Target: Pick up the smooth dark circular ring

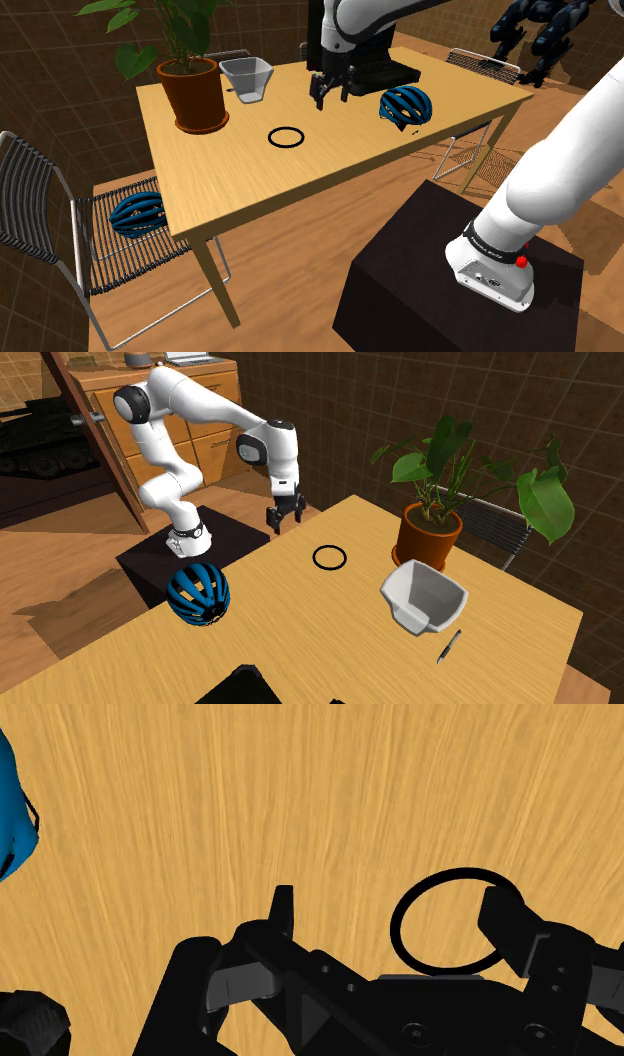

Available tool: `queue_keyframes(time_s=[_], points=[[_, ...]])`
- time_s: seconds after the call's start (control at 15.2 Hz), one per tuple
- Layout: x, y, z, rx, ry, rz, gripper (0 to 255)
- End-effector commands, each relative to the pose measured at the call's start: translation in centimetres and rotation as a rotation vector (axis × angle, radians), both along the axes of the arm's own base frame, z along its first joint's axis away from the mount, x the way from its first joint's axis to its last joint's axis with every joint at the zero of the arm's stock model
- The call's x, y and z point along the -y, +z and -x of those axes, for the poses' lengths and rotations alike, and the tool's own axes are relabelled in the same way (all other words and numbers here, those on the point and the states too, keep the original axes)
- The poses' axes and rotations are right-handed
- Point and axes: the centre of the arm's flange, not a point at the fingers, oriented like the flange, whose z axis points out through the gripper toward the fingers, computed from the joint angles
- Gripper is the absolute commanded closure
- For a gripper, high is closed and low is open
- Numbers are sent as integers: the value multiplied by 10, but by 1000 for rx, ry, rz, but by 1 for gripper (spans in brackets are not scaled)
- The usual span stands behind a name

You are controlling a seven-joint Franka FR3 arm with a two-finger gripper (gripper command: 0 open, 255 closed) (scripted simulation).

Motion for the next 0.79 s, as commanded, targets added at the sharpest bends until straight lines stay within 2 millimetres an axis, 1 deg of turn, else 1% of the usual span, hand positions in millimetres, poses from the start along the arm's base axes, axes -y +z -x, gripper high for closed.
queue_keyframes(time_s=[0.0,0.59,0.73], points=[[-6,-18,-22,-6,-16,-5,0],[-18,-96,-115,-36,-86,-23,0],[-18,-103,-117,-37,-87,-23,0]])
